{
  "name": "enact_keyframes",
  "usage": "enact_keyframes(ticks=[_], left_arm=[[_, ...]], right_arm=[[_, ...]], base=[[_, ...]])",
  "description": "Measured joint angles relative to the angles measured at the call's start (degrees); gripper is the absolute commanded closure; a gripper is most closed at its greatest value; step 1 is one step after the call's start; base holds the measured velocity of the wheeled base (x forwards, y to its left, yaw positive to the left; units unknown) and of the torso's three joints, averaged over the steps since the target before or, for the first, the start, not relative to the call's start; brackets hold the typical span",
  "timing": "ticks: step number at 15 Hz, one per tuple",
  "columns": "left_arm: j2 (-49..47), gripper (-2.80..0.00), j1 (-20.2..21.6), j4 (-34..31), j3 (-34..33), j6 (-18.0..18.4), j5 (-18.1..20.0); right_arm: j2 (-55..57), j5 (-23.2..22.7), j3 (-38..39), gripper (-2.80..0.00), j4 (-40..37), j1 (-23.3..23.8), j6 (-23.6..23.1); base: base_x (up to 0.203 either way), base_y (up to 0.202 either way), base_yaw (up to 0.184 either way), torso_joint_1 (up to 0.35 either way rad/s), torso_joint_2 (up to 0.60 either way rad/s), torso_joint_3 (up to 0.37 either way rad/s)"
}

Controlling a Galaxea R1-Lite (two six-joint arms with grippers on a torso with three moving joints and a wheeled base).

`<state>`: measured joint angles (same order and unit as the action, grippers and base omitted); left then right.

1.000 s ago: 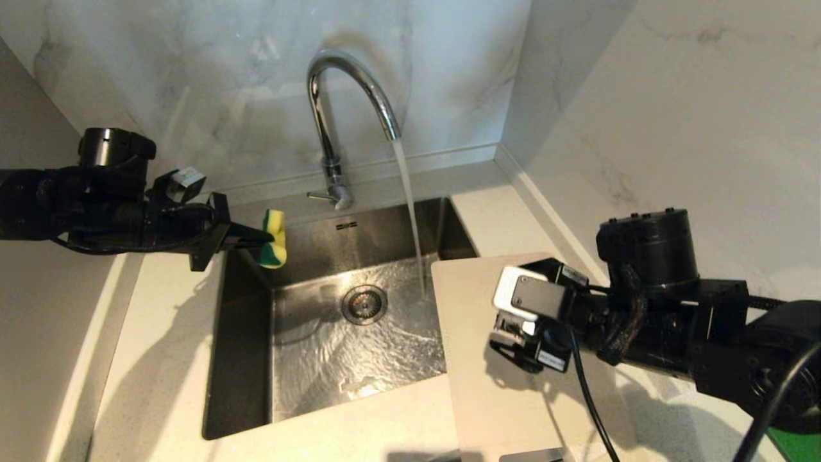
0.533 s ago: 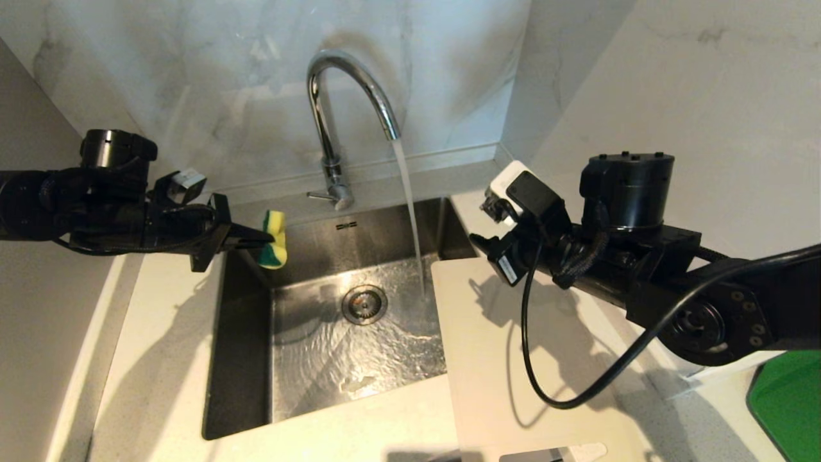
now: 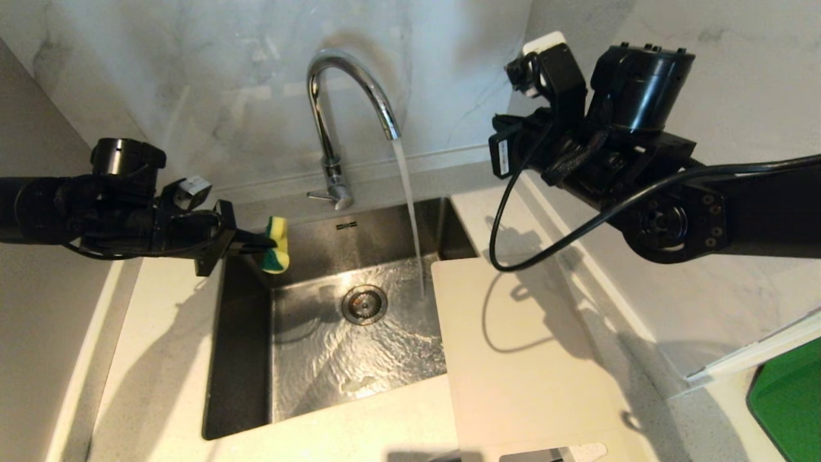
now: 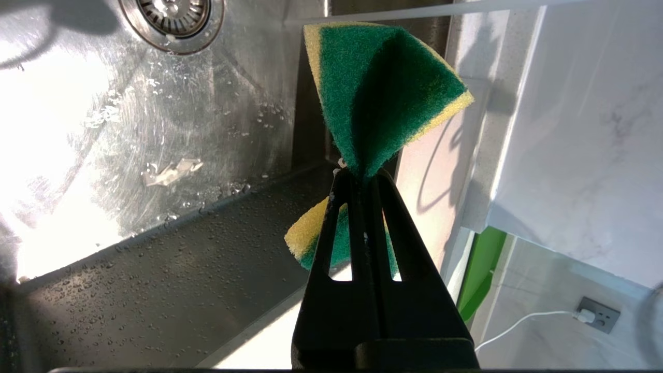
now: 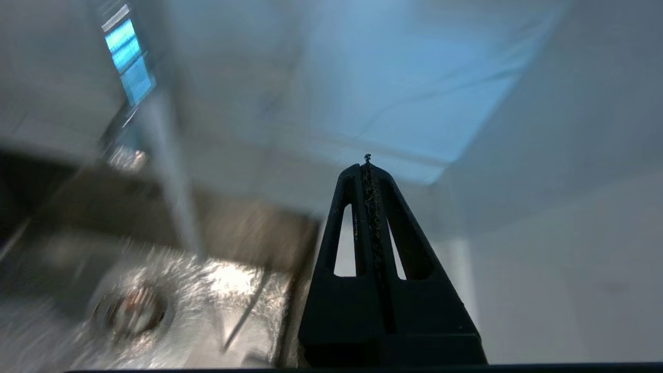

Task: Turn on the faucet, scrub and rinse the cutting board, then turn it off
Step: Put down the cleaning cloth

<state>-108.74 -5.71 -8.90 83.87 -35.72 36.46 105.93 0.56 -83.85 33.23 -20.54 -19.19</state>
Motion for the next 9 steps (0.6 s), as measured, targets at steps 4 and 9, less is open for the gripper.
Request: enact_keyframes(ticks=[4, 9], left_arm=[[-0.79, 0.00, 0.00, 0.00, 0.15, 0.05, -0.05], [-1.71, 0.00, 0.00, 0.06, 0.15, 0.09, -0.16]], right_arm=[[-1.91, 0.64, -1.81, 0.00, -0.08, 2.72, 3.36], [-9.81, 0.64, -0.25, 0.00, -0.47, 1.74, 3.79]], base=[[0.000, 0.000, 0.000, 0.000, 0.00, 0.000], [0.000, 0.000, 0.000, 0.000, 0.00, 0.000]])
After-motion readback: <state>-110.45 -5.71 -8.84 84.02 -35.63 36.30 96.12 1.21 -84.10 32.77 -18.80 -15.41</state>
